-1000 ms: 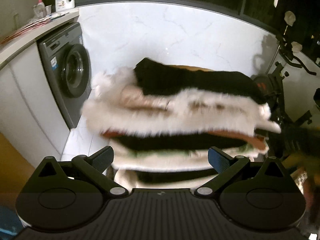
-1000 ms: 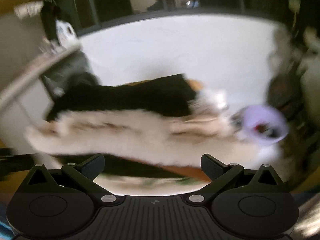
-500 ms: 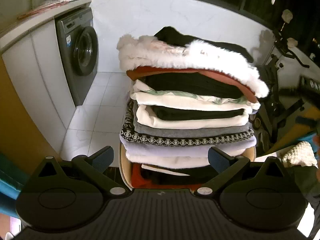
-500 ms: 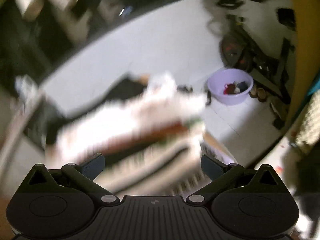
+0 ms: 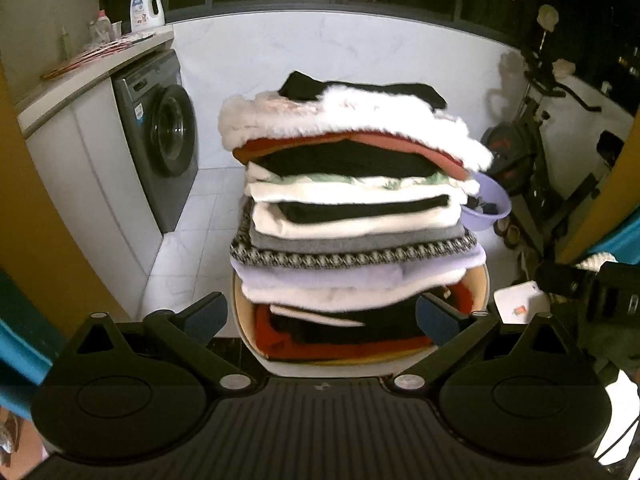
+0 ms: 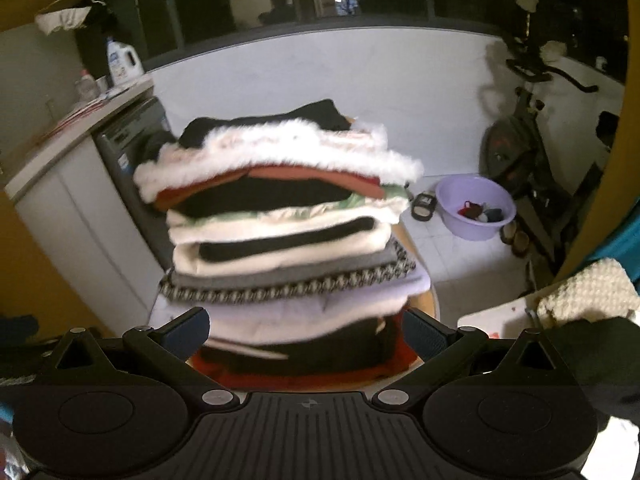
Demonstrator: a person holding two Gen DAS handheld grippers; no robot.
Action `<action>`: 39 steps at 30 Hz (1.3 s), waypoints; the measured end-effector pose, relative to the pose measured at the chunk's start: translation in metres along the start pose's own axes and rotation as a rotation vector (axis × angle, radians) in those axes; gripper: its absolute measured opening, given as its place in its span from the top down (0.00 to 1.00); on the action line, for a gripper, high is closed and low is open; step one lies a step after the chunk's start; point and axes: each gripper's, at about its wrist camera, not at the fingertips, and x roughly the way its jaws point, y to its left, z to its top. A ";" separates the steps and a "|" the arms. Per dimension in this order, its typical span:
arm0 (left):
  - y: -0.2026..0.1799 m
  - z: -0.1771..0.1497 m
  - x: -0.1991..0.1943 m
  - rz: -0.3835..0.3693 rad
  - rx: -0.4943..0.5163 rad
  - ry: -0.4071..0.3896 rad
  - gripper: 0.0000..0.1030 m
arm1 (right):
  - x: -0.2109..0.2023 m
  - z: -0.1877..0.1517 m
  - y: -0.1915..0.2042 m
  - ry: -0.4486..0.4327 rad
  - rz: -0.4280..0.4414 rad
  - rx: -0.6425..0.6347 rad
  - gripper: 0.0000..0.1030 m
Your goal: Fold clothes
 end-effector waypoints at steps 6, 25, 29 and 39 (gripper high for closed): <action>-0.051 -0.040 -0.023 0.016 -0.040 0.055 0.01 | -0.040 -0.050 -0.025 0.010 -0.042 -0.072 0.01; -0.122 -0.121 -0.082 0.072 -0.094 0.125 0.01 | -0.128 -0.141 -0.099 0.063 0.009 -0.067 0.01; -0.119 -0.122 -0.084 0.081 -0.102 0.130 0.01 | -0.133 -0.144 -0.099 0.063 0.019 -0.071 0.01; -0.110 -0.124 -0.087 0.103 -0.109 0.128 0.01 | -0.130 -0.142 -0.091 0.069 0.022 -0.071 0.01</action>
